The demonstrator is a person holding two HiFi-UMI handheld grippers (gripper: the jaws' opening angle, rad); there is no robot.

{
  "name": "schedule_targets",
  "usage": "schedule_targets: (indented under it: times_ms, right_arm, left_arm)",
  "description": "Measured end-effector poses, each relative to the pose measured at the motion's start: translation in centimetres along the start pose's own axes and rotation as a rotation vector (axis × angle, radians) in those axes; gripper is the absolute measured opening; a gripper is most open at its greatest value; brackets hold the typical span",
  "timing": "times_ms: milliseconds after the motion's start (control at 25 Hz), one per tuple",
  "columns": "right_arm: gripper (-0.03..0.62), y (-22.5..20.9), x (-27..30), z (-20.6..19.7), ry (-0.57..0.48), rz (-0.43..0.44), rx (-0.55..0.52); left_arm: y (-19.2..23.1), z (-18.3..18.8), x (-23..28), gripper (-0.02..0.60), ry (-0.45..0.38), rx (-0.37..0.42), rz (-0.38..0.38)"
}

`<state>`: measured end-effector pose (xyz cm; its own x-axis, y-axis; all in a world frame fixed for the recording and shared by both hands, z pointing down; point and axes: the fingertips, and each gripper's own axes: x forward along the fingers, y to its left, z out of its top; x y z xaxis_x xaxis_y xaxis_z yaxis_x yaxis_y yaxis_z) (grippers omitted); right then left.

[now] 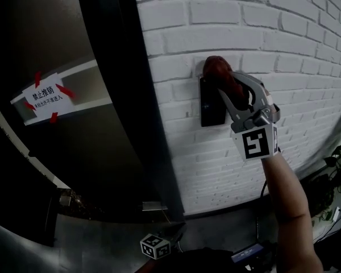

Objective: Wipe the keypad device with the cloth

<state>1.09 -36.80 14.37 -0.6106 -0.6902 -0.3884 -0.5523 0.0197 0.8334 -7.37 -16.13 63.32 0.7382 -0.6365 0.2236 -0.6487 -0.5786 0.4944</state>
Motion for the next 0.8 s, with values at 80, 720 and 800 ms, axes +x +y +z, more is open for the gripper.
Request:
schedule_targets:
  times_ms: [80,720,800]
  right_arm:
    - [0.104,0.0,-1.0,-1.3,0.041,0.014,0.025]
    - [0.107,18.0,-20.1,-4.7,-0.137,0.574,0.910]
    - [0.107,21.8,-23.4,-5.5,-0.096,0.659,1.043]
  left_arm:
    - [-0.3,0.0,0.0,0.005,0.002,0.003,0.000]
    - [-5.2,-2.2,2.2,0.005,0.032,0.033,0.038]
    - [-5.6,-2.9,1.8,0.005,0.025,0.017,0.057]
